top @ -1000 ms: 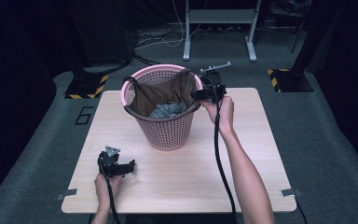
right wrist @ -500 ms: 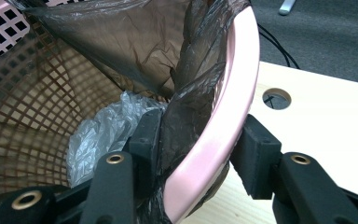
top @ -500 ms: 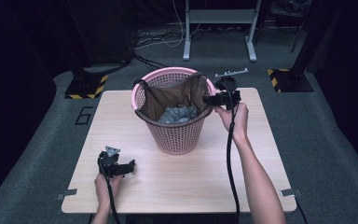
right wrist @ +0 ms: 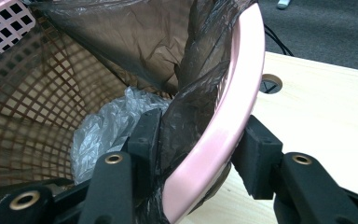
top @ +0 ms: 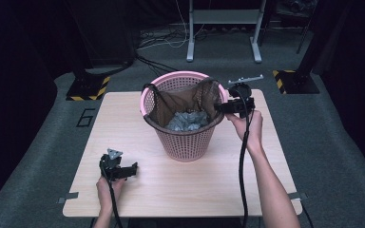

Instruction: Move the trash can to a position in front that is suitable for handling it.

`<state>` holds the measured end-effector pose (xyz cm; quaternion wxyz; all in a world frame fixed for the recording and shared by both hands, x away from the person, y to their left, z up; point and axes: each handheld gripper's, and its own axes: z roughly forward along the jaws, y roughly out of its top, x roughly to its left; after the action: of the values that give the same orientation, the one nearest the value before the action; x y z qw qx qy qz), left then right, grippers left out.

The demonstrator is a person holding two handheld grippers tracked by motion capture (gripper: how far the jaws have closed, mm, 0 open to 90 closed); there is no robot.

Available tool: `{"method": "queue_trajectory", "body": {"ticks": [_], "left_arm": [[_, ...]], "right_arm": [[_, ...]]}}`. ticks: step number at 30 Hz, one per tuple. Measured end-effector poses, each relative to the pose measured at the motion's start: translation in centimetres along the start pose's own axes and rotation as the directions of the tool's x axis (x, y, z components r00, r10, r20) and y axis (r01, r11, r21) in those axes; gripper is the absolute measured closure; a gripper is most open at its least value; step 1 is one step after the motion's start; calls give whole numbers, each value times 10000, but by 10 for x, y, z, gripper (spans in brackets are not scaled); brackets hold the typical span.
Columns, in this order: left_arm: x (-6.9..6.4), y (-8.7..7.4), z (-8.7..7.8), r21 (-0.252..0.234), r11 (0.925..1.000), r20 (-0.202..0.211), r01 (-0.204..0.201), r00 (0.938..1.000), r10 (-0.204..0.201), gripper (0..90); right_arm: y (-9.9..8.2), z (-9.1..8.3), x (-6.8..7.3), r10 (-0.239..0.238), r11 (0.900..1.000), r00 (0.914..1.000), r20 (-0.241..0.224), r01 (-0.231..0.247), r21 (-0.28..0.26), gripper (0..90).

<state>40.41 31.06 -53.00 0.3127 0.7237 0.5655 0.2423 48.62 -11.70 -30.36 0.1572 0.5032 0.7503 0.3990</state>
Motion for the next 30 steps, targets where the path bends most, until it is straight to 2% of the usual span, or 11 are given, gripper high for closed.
{"method": "queue_trajectory", "body": {"ticks": [11,17,21,26,30], "left_arm": [[0,0,-1,-1,10000,-56,-31,10000,30,58],[0,0,0,-20,10000,-64,11,10000,-12,57],[0,0,-1,-11,10000,-71,-45,10000,45,58],[-1,0,-1,-25,10000,-102,-46,9999,46,58],[-1,0,-1,-17,10000,-73,-2,10000,2,58]], "right_arm": [[-8,-12,-5,122,9999,9998,-136,-121,102,513],[-9,-12,-10,221,9996,9997,-128,-219,162,339],[-10,-18,-12,172,9998,9991,-392,-177,-103,214],[-11,-32,-13,-358,9983,9984,-435,337,-484,146],[-14,-43,-17,-373,9967,9985,-413,341,-739,139]]}}
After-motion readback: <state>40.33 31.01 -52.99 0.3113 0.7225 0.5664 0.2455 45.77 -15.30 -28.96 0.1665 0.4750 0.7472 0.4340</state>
